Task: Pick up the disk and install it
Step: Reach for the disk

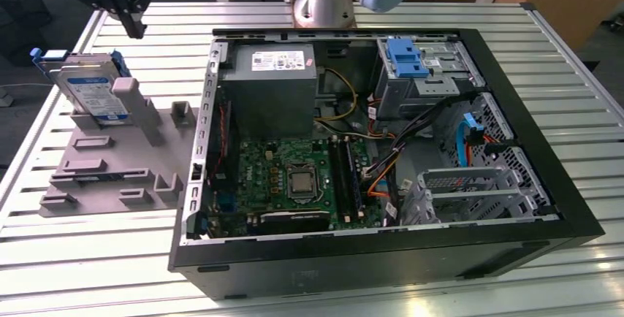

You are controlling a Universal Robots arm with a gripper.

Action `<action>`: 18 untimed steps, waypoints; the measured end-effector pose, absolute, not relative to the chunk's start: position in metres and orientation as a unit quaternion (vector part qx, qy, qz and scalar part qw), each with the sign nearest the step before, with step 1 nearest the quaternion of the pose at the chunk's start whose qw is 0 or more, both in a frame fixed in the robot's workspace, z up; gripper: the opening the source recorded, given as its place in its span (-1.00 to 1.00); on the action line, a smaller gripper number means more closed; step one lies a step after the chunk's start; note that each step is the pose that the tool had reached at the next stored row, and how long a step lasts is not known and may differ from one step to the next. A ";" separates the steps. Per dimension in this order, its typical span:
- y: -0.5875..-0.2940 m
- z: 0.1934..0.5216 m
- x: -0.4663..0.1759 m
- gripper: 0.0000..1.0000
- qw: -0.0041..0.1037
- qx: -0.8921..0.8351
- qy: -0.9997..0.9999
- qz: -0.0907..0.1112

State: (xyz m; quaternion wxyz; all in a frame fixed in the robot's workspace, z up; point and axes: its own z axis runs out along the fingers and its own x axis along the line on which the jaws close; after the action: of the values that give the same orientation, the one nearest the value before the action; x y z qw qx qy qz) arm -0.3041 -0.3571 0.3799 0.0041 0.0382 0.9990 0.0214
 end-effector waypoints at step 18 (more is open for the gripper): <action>-0.353 0.378 -0.330 -0.79 0.003 0.038 0.999 0.021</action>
State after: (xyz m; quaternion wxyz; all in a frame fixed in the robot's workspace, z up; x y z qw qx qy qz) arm -0.3300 -0.3532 0.3780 0.0034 0.0382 0.9990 0.0213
